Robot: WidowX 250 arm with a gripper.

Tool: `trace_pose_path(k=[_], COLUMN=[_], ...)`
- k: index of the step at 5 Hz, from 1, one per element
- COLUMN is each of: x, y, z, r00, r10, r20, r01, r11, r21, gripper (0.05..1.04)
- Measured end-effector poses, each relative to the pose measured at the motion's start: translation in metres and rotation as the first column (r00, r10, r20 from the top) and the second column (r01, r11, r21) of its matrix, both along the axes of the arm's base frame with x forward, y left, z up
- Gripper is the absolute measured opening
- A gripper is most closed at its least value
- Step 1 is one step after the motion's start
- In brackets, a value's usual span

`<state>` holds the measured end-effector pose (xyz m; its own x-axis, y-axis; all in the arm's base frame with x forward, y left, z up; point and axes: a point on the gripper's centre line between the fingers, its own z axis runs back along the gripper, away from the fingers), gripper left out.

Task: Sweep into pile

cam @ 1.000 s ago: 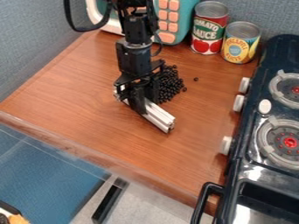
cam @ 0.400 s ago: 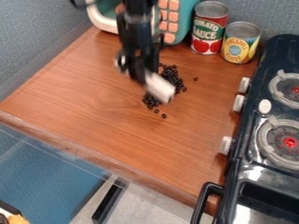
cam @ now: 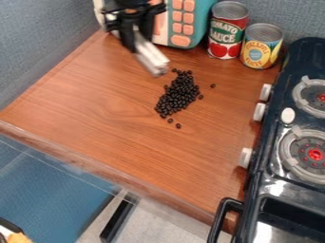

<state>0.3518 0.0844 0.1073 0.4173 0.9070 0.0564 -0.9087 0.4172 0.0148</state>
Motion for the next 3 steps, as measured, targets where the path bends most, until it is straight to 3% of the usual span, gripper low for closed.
trace_pose_path(k=[1, 2, 3], x=[-0.012, -0.028, -0.029], y=[0.032, 0.051, 0.056], z=[-0.019, -0.038, -0.057], r00=[0.982, 0.952, 0.883], r10=[-0.136, -0.221, -0.392], r20=[-0.131, -0.211, -0.259], r01=[0.146, 0.258, 0.449], r11=[0.987, 0.952, 0.866], r21=[0.072, 0.167, 0.22], gripper=[0.368, 0.368, 0.368])
